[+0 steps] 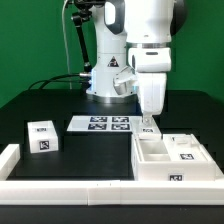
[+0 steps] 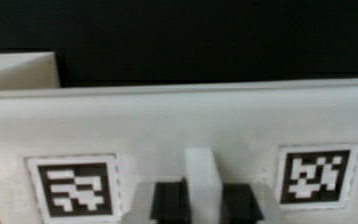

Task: Assemble cabinet

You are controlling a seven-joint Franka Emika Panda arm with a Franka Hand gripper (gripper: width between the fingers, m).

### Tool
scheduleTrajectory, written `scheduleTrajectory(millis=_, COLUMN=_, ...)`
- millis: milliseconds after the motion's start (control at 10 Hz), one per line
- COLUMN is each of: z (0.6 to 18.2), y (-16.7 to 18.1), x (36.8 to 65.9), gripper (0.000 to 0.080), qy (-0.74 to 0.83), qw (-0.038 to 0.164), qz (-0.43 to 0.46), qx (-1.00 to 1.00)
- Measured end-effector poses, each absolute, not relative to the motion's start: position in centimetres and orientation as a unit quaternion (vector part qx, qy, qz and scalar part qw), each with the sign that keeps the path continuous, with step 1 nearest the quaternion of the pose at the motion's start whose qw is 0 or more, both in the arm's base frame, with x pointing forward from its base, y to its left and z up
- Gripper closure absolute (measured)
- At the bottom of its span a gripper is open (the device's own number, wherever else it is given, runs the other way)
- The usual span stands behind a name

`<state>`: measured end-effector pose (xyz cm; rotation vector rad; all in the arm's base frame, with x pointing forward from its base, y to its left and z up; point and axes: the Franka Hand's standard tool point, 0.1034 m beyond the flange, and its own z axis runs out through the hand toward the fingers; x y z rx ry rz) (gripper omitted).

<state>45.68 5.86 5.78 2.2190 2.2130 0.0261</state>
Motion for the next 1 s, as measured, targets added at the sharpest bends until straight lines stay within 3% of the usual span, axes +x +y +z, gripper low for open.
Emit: scheduleTrajectory(millis=1000, z=6.46, y=6.26, x=45.49, gripper=0.0731, qy=0.712, qw=0.003, qz=-0.004, qx=0.702)
